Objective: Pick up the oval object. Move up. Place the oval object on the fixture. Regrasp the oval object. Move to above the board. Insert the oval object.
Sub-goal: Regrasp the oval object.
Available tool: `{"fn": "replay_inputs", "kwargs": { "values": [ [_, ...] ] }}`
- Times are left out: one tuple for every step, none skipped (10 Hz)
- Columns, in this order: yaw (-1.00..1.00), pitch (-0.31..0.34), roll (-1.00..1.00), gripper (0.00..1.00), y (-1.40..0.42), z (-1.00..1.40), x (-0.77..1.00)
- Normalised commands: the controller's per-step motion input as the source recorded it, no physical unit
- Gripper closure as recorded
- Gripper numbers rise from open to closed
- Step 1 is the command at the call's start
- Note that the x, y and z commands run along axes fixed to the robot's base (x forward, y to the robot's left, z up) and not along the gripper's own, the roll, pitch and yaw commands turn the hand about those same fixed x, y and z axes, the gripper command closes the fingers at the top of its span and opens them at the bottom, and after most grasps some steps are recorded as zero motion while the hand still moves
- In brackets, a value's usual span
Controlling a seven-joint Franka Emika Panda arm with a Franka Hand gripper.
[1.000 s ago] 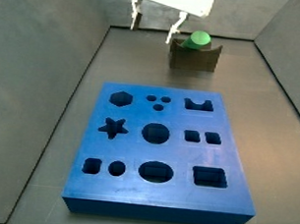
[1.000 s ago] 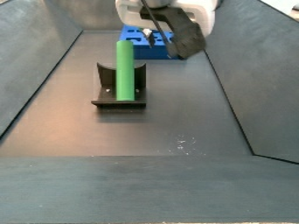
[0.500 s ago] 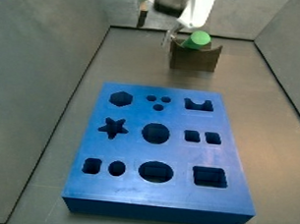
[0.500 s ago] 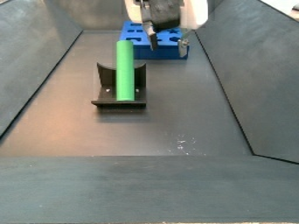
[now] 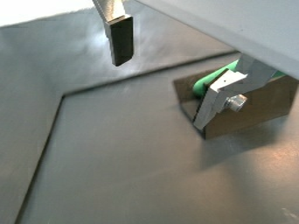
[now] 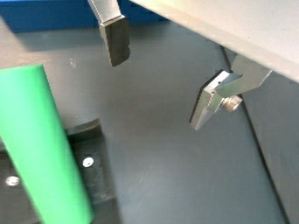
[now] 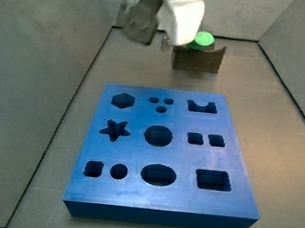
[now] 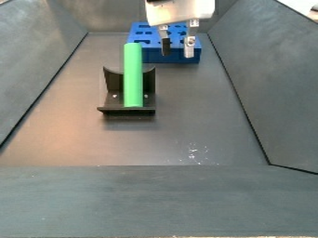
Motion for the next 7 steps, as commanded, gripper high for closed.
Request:
{"fn": "replay_inputs", "kwargs": {
  "values": [
    [-0.99,-0.135,1.0,0.0,-0.01,0.0,-0.05],
    [-1.0,-0.064,0.99,0.0,0.0,0.0,-0.05],
    [-1.0,0.08,0.98,0.0,-0.01,0.01,-0.04],
    [-1.0,0.213,0.96,0.0,-0.01,0.0,-0.03],
    [-0.99,0.394,0.96,0.0,-0.01,-0.01,-0.02],
    [-0.75,0.52,0.77,0.0,-0.01,-0.03,0.0],
    [-0.44,0.672,0.51,0.0,-0.01,-0.03,0.02]
  ]
}}
